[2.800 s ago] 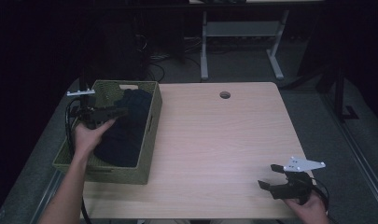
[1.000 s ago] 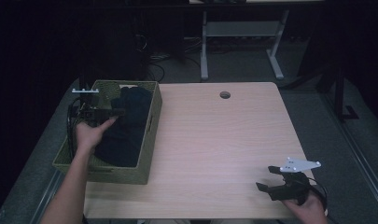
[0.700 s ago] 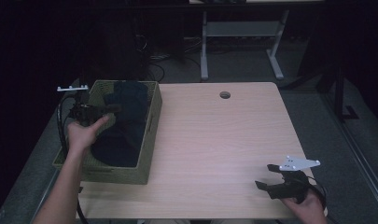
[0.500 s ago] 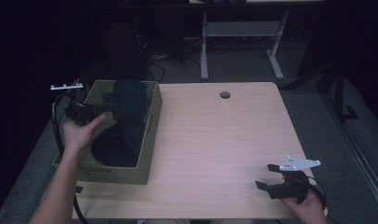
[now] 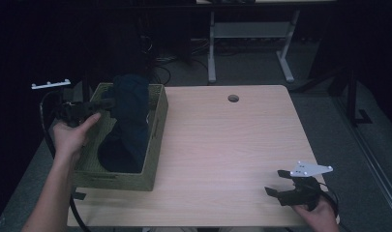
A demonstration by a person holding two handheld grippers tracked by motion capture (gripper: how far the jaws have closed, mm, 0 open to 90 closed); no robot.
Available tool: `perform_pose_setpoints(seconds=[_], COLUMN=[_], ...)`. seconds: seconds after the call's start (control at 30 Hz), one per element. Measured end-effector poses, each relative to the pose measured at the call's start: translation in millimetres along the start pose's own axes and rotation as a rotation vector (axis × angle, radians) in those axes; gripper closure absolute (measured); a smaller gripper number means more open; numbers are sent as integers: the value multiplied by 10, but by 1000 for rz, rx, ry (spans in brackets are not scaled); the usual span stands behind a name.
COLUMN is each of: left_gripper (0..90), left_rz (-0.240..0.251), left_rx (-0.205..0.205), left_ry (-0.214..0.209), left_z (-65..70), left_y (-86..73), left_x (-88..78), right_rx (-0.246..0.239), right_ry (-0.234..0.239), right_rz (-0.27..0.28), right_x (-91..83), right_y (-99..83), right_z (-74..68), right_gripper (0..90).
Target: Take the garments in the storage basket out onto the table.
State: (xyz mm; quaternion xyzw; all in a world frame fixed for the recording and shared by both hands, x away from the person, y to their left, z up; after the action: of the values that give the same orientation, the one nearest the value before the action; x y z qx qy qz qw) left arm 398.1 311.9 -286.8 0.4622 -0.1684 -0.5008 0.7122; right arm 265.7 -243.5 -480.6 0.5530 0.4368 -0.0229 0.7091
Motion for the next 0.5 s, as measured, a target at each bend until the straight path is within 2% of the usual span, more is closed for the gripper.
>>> perform_pose_setpoints(seconds=[0.03,0.07,0.1,0.27,0.33,0.37,0.5], left_gripper=[845,844,845,845,845,845,845], left_rz=[8,8,18,53,57,66,77], left_rx=[18,18,35,67,72,90,133], left_ry=[-13,-13,-23,-66,-73,-88,-131], left_z=[79,79,174,380,414,507,736], left_y=[42,42,93,215,236,295,416], left_x=[-24,-24,-46,-90,-93,-99,-89], right_rx=[5,5,5,9,6,4,10], right_ry=[-2,-2,-4,-4,-2,-4,-7], right_rz=[1,1,6,11,12,11,12], right_x=[-7,-7,-14,-24,-22,-23,-29], right_y=[1,1,2,7,10,11,13], right_z=[2,2,8,11,11,13,12], right_gripper=[177,177,177,177,177,177,176])
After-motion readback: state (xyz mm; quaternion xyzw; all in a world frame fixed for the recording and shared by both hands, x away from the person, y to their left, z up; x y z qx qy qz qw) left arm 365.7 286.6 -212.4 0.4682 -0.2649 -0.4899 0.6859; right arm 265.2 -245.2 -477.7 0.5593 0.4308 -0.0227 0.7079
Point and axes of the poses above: each handheld gripper's, and its own axes: x roughly forward along the jaws, y roughly out of its top, z roughly to its right, the point moved 5 cm from there along x, roughly forward along the jaws, and after that the axes turned 11 degrees about -y, right-handed, at the moved point
